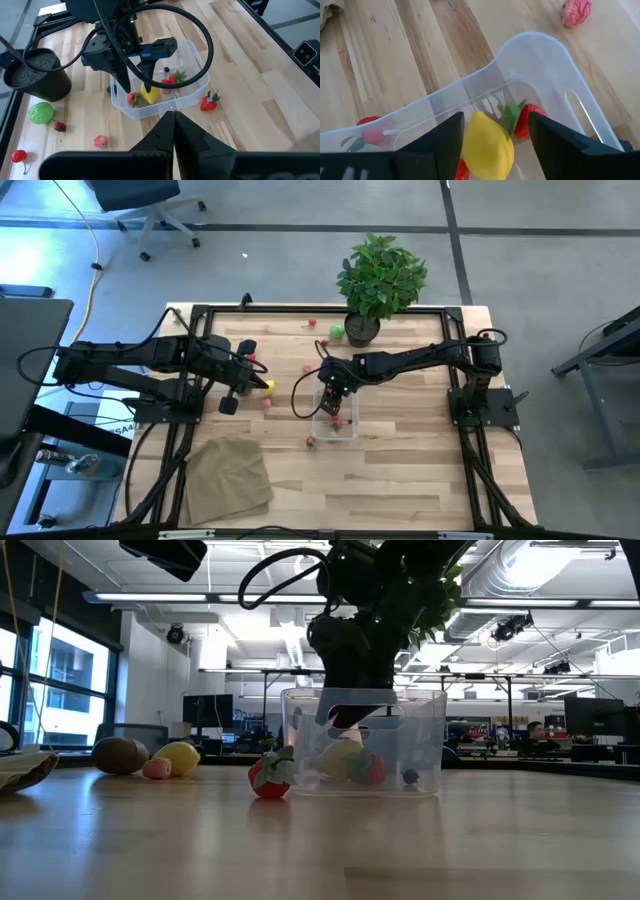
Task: Pick and placing Produce into tupperware
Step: Put the blackberry into the transparent container
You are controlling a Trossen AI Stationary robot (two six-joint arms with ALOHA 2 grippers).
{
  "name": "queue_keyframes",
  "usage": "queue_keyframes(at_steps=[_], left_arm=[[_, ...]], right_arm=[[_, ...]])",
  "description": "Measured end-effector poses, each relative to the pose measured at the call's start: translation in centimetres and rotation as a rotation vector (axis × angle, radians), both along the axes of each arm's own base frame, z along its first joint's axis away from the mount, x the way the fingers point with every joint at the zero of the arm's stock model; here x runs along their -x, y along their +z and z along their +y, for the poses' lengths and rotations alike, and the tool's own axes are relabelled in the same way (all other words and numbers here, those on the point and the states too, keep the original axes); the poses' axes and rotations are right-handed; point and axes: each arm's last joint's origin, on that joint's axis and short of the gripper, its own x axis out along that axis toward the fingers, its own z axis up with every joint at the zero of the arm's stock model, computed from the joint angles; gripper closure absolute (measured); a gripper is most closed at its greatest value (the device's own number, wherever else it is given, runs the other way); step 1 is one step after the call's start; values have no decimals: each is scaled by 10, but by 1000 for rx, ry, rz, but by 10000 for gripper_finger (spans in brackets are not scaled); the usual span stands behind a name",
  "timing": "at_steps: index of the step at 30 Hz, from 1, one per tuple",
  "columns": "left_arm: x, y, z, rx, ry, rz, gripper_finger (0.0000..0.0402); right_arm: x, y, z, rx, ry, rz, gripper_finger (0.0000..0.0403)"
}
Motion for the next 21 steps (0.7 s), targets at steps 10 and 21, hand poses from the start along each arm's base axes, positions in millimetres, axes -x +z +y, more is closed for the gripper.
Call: queue_keyframes(at_steps=[10, 21], left_arm=[[0, 0, 0, 0, 0, 0, 401], [0, 0, 0, 0, 1, 0, 401]], right_arm=[[4, 13, 1, -10, 10, -32, 229], [41, 75, 0, 186, -53, -67, 303]])
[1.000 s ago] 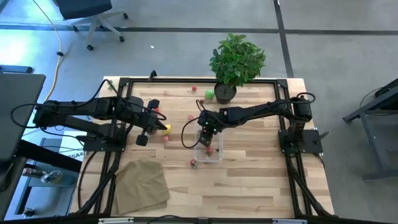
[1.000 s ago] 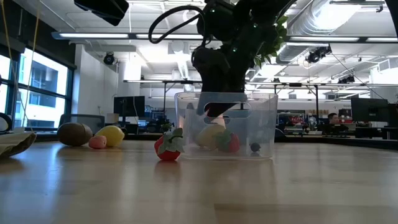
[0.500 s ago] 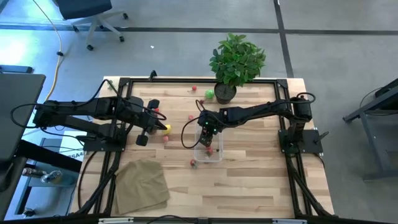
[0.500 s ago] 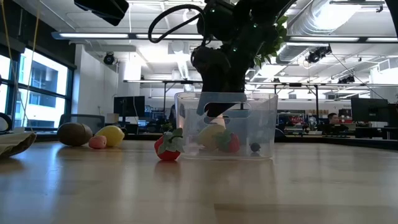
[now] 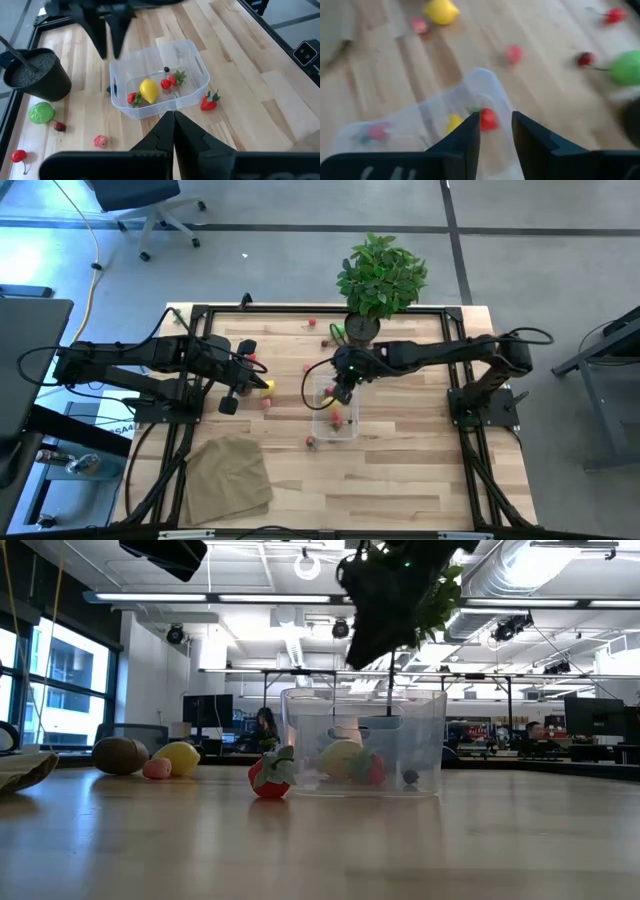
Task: Pick and placing Produce into tupperware
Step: Put the blackberry into the transparent container
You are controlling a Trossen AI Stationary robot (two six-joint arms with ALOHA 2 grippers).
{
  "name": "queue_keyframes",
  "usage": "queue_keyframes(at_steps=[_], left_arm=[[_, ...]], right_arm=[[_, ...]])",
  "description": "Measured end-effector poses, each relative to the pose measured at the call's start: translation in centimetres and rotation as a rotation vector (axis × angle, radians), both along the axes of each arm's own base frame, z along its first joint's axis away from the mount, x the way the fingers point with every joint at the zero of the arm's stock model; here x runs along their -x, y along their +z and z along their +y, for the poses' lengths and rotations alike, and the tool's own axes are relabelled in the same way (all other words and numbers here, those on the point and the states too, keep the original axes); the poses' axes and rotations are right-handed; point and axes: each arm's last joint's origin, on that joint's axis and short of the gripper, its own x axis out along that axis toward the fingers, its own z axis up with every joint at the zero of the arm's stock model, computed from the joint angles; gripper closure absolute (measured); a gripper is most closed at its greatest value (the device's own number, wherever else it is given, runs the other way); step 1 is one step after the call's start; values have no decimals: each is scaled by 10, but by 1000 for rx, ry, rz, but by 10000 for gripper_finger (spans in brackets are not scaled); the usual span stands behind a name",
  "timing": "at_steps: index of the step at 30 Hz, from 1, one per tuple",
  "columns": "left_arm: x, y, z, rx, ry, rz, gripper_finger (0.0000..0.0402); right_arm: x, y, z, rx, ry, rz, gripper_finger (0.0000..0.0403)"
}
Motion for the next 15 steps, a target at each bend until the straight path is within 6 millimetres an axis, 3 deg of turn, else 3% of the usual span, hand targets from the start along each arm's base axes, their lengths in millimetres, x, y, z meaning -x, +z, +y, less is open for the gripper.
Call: queue_keyframes(at_steps=[8, 15], left_arm=[[0, 0, 0, 0, 0, -1, 401], [0, 0, 0, 0, 0, -1, 401]], right_arm=[[29, 13, 3, 101, -112, 38, 317], [67, -32, 1, 12, -224, -27, 317]])
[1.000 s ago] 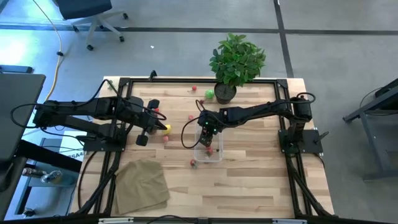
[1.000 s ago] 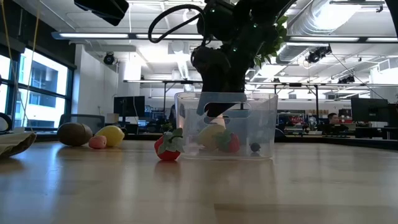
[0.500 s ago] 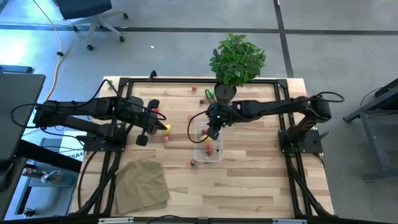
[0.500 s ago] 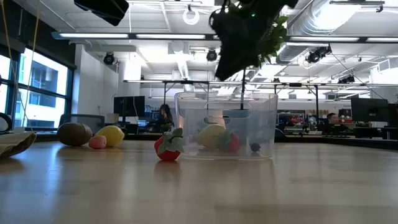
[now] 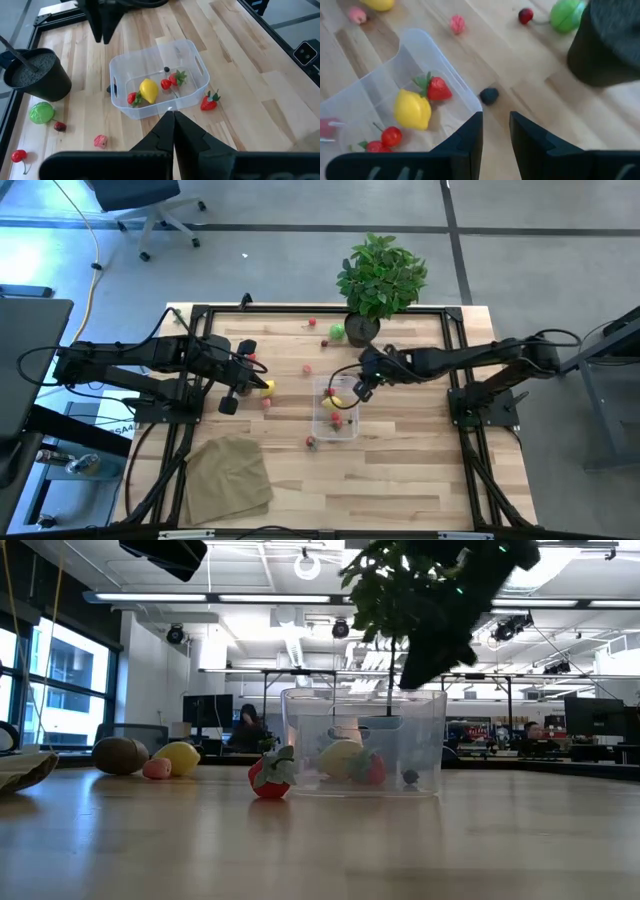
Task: Pick and placing Produce into tupperware
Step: Put the blackberry into the transparent container
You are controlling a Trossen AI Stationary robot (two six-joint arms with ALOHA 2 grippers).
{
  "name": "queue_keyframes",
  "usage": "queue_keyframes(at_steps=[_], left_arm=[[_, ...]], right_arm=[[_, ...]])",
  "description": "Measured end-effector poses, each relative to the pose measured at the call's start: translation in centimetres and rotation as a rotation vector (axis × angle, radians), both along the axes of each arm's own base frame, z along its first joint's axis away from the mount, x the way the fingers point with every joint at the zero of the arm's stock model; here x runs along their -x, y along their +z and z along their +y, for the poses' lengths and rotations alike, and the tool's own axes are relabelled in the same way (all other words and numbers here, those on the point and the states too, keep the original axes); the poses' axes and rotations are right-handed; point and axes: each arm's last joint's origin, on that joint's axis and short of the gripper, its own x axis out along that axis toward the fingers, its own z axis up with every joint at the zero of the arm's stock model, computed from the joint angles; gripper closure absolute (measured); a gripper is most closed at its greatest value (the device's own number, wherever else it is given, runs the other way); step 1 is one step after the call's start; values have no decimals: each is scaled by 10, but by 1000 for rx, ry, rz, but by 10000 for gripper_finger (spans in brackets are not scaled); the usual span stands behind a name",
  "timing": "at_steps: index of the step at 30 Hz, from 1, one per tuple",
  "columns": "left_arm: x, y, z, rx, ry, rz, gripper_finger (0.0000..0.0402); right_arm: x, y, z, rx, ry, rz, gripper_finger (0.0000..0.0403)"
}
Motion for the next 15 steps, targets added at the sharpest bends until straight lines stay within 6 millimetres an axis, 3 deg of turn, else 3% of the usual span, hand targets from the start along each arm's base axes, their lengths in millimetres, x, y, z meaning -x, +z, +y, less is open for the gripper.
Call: queue_keyframes(at_steps=[7, 15], left_arm=[[0, 0, 0, 0, 0, 0, 401], [0, 0, 0, 0, 0, 0, 401]], right_arm=[[35, -38, 2, -41, -31, -133, 317], [59, -79, -15, -35, -42, -181, 317]])
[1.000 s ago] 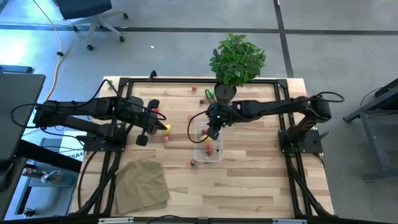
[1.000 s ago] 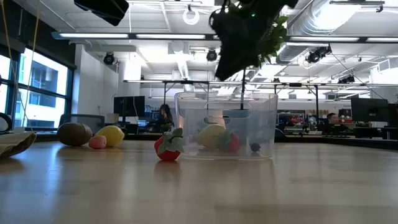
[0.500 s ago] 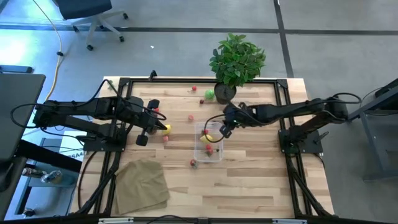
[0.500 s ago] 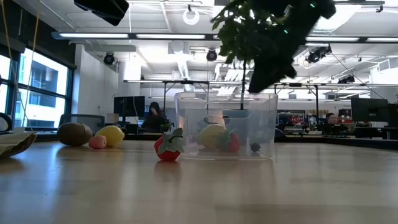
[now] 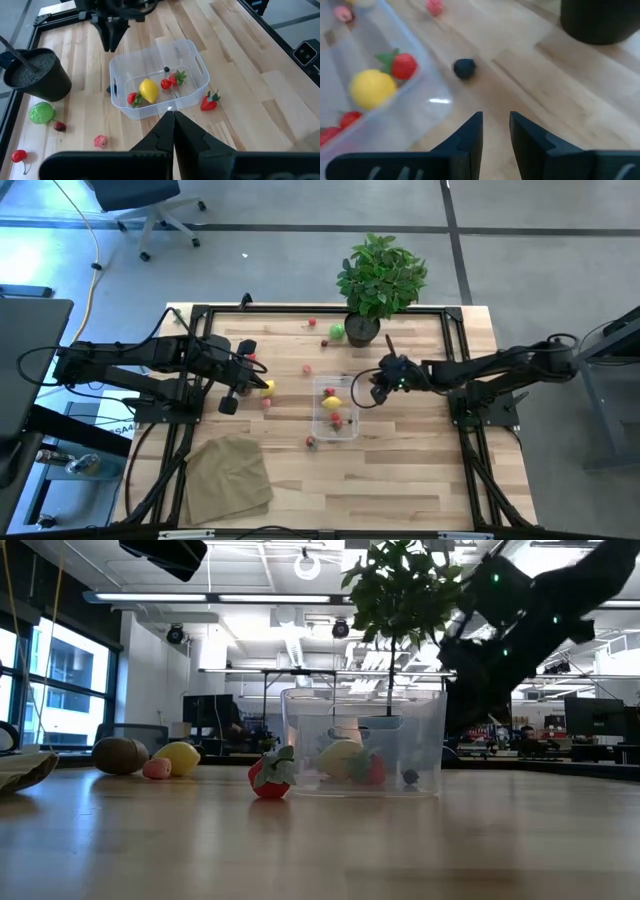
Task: Pick and placing Produce into tupperware
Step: Put the blackberry into the transparent container
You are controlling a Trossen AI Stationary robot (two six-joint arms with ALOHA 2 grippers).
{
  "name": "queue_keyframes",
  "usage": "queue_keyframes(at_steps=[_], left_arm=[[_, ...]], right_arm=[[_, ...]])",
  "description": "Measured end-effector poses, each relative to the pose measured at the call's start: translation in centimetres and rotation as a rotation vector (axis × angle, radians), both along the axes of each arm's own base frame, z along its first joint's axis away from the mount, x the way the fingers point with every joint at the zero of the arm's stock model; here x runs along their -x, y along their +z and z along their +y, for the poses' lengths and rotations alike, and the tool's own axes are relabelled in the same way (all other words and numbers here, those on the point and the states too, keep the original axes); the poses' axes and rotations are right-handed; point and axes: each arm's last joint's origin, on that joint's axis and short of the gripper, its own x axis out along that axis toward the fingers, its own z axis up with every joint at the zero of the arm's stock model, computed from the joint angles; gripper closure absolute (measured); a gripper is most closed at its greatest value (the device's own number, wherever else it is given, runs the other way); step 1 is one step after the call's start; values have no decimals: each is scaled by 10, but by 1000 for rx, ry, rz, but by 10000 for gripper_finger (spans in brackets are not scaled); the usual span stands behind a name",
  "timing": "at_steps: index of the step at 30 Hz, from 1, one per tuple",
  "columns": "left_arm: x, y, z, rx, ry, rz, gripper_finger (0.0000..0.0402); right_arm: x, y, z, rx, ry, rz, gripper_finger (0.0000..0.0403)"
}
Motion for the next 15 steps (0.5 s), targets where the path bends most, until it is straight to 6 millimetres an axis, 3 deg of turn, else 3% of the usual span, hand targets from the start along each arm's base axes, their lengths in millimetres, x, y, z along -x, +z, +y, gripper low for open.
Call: queue_keyframes(at_steps=[9, 15], left_arm=[[0, 0, 0, 0, 0, 0, 401], [0, 0, 0, 0, 0, 0, 401]], right_arm=[[9, -11, -28, 58, 111, -33, 314], [4, -20, -43, 95, 217, -58, 275]])
